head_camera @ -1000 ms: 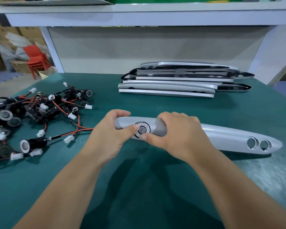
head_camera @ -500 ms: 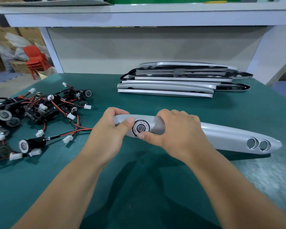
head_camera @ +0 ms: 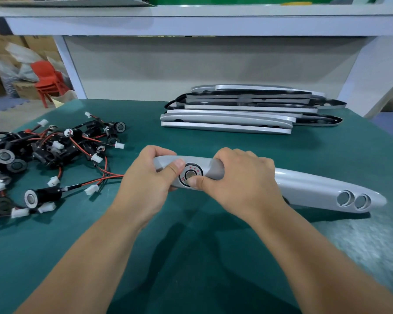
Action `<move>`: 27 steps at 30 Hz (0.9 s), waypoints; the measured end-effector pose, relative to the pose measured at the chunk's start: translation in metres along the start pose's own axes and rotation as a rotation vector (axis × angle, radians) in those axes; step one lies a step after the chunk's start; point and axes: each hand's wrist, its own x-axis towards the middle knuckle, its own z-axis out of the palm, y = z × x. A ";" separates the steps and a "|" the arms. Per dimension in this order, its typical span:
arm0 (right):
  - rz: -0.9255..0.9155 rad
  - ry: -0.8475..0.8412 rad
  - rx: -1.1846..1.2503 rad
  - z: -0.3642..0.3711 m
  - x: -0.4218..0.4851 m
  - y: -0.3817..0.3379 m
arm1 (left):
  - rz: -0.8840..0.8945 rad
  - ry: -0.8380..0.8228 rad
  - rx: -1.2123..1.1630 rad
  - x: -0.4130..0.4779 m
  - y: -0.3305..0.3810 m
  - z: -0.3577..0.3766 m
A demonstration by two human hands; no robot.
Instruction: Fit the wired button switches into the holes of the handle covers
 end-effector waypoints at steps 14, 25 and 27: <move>0.154 -0.213 0.093 -0.008 0.014 0.004 | 0.054 -0.028 -0.014 -0.001 -0.003 0.002; 0.123 -0.031 0.014 0.004 0.007 -0.005 | 0.050 0.022 0.027 0.002 -0.008 0.002; 0.083 -0.028 0.010 0.004 0.005 -0.003 | 0.020 0.000 -0.016 0.004 -0.009 0.000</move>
